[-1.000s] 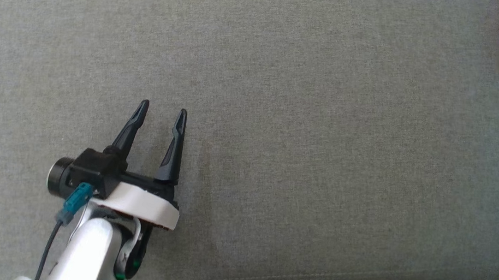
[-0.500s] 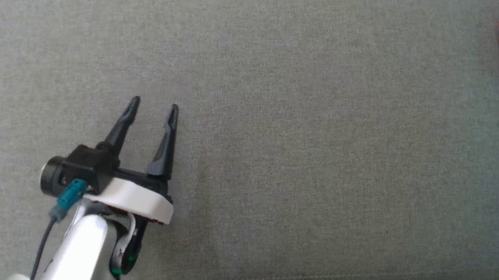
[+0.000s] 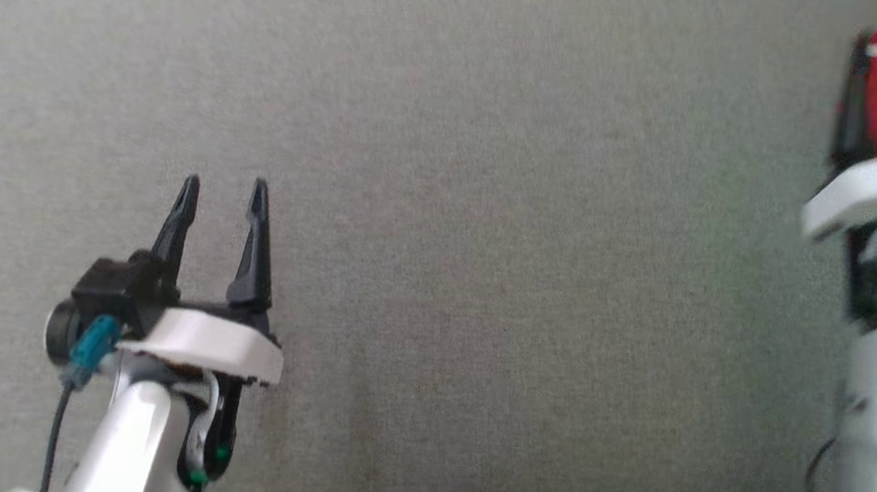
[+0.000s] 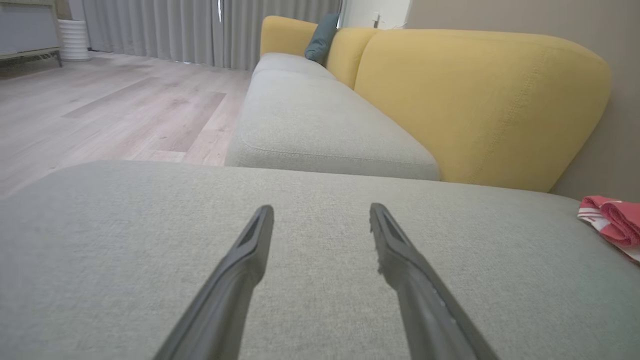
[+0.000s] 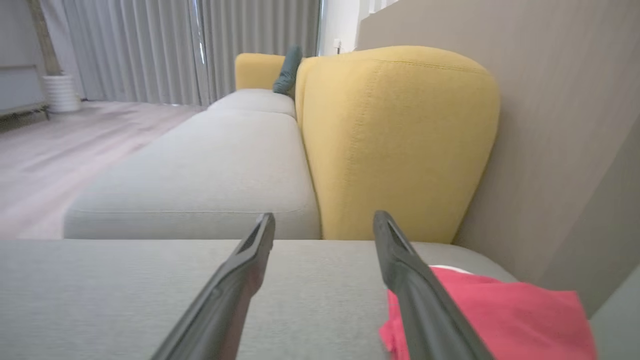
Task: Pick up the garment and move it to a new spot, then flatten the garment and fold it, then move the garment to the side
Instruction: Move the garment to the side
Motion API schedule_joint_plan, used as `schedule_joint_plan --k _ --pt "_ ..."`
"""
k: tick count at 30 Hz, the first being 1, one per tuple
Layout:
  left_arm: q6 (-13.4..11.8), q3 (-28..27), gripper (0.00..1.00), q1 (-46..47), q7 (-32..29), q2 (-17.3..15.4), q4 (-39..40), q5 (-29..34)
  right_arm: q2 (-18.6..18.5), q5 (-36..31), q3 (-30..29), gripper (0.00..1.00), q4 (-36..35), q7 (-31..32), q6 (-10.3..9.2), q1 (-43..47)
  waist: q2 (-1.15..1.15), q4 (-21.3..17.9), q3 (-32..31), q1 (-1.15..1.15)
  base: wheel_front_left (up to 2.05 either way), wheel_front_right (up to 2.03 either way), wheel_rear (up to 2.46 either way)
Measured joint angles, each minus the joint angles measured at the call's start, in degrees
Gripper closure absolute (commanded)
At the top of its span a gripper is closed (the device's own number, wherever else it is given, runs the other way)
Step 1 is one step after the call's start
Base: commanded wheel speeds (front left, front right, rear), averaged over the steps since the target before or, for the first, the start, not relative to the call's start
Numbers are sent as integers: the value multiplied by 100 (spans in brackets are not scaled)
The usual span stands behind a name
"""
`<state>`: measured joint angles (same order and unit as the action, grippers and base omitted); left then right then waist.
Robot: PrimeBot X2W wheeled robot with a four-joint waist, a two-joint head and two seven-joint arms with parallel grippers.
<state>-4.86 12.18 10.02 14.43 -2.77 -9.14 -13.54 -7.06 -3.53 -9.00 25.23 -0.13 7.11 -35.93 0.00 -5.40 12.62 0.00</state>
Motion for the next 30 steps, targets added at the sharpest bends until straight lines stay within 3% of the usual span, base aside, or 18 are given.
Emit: schedule_joint_plan --k 5,16,30 --pt "-126 2 0 -262 12 0 -159 -90 294 264 163 0 -331 -201 0 816 0 103 -394 0 0 0 0" --pt "-178 134 0 -599 12 -1 -580 -124 391 1032 837 0 -985 -426 0 2276 0 372 -1060 0 0 0 0" --pt "-179 263 0 -765 12 -2 -664 -149 414 1373 1226 0 -959 -750 0 3204 0 583 -1377 0 0 0 0"
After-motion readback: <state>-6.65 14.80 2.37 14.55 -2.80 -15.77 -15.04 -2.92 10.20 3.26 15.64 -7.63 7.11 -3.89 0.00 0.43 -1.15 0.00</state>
